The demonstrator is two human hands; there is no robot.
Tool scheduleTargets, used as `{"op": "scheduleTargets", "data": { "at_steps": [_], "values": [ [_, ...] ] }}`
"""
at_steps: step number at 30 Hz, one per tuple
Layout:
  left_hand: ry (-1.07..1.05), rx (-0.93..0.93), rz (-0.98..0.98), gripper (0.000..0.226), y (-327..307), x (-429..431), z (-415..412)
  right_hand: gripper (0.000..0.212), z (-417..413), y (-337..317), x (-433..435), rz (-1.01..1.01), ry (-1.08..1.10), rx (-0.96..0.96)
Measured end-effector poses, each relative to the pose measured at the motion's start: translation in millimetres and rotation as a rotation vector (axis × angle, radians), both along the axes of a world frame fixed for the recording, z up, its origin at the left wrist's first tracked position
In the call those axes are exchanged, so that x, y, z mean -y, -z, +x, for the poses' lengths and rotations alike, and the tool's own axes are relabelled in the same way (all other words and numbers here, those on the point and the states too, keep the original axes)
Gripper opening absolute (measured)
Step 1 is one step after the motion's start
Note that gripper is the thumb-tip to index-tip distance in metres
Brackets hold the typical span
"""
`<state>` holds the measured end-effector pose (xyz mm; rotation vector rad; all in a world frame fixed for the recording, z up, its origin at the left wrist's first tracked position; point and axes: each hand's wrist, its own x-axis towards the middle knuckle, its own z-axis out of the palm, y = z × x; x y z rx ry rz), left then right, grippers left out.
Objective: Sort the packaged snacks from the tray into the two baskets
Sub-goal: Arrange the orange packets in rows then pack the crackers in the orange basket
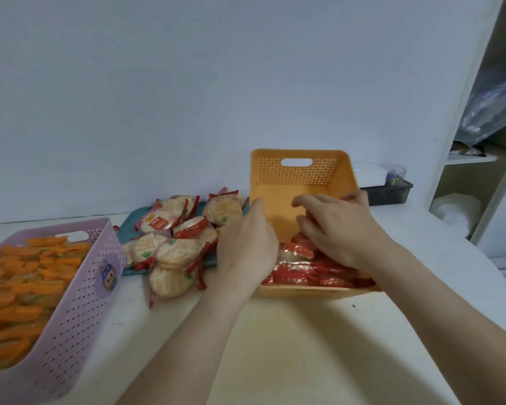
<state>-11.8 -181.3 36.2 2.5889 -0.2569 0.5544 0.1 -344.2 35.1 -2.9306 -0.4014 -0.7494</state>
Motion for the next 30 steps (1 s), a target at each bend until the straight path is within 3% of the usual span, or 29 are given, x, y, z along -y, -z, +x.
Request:
{"op": "scheduleTargets", "data": {
  "at_steps": [7,13,16,20,23,25,28,30],
  "values": [
    [0.118,-0.232,-0.054,0.020,10.8,64.1,35.0,0.023,8.1,-7.9,41.7,-0.121,0.262,-0.252],
    [0.105,-0.315,-0.026,0.013,6.2,69.4,54.1,0.033,19.5,3.8,49.2,0.015,0.290,-0.379],
    [0.099,-0.319,0.023,0.023,5.3,64.6,65.6,0.037,28.3,7.4,46.6,0.005,0.267,-0.367],
    [0.193,-0.384,-0.017,0.056,7.7,56.4,75.2,0.043,37.2,7.1,40.5,-0.064,0.240,-0.339],
    [0.275,-0.372,-0.142,0.047,8.7,42.8,75.2,0.047,36.4,-1.5,27.1,0.068,0.282,-0.248],
    [0.228,-0.265,-0.185,0.039,4.0,19.7,81.8,0.042,33.1,-6.4,11.1,0.076,0.202,-0.071],
    [0.059,-0.158,-0.065,0.036,-0.1,-28.1,100.8,0.032,29.1,-16.7,-25.5,0.202,0.009,0.029],
    [0.004,-0.249,0.078,0.032,5.6,-53.4,108.4,0.035,31.8,-12.9,-58.2,0.262,-0.078,-0.061]
  ]
}}
